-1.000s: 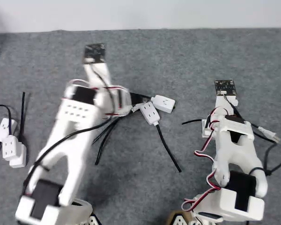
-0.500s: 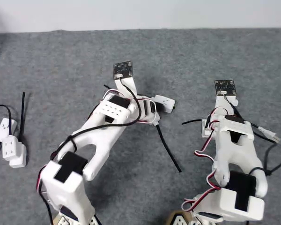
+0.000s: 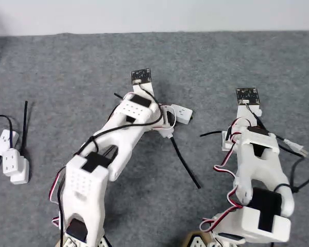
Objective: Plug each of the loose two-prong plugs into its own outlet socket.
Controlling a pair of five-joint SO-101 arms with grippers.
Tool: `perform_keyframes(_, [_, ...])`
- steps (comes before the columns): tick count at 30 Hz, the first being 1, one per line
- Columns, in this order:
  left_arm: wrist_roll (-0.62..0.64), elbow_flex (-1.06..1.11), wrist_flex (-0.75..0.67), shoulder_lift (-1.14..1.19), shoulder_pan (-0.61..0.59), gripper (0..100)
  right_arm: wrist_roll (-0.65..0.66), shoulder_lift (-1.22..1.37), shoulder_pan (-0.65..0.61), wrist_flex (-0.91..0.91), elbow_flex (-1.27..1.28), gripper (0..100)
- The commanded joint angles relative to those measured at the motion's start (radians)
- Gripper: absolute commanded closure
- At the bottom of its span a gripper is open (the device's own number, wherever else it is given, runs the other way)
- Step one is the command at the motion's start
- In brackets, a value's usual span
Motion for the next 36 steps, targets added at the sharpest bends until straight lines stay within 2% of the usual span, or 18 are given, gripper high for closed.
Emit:
perform_keyframes(1, [0.008,-0.268,0.221,0.137,-0.011,79,0.0,-0.004,-0.008,-0.018,-0.011,82.6])
perform_keyframes(7, [0.005,-0.585,0.512,0.295,-0.012,95,0.0,-0.004,-0.008,-0.018,-0.011,82.6])
perform_keyframes(9, [-0.009,-0.708,0.647,0.307,-0.006,95,0.0,-0.004,-0.008,-0.018,-0.011,82.6])
perform_keyframes(10, [-0.021,-0.748,0.671,0.301,-0.003,96,0.0,-0.004,-0.008,-0.018,-0.011,82.6])
perform_keyframes(12, [-0.037,-0.76,0.666,0.269,-0.002,99,0.0,-0.004,-0.008,-0.018,-0.011,82.6])
perform_keyframes(19, [-0.037,-0.593,0.664,0.071,-0.003,99,0.0,-0.004,-0.008,-0.018,-0.011,82.6])
perform_keyframes(27, [-0.041,-0.463,0.664,-0.158,-0.121,99,0.0,-0.004,-0.008,-0.018,-0.011,82.6])
perform_keyframes(36, [-0.342,-0.309,0.664,-0.354,-0.397,99,0.0,-0.004,-0.008,-0.018,-0.011,82.6])
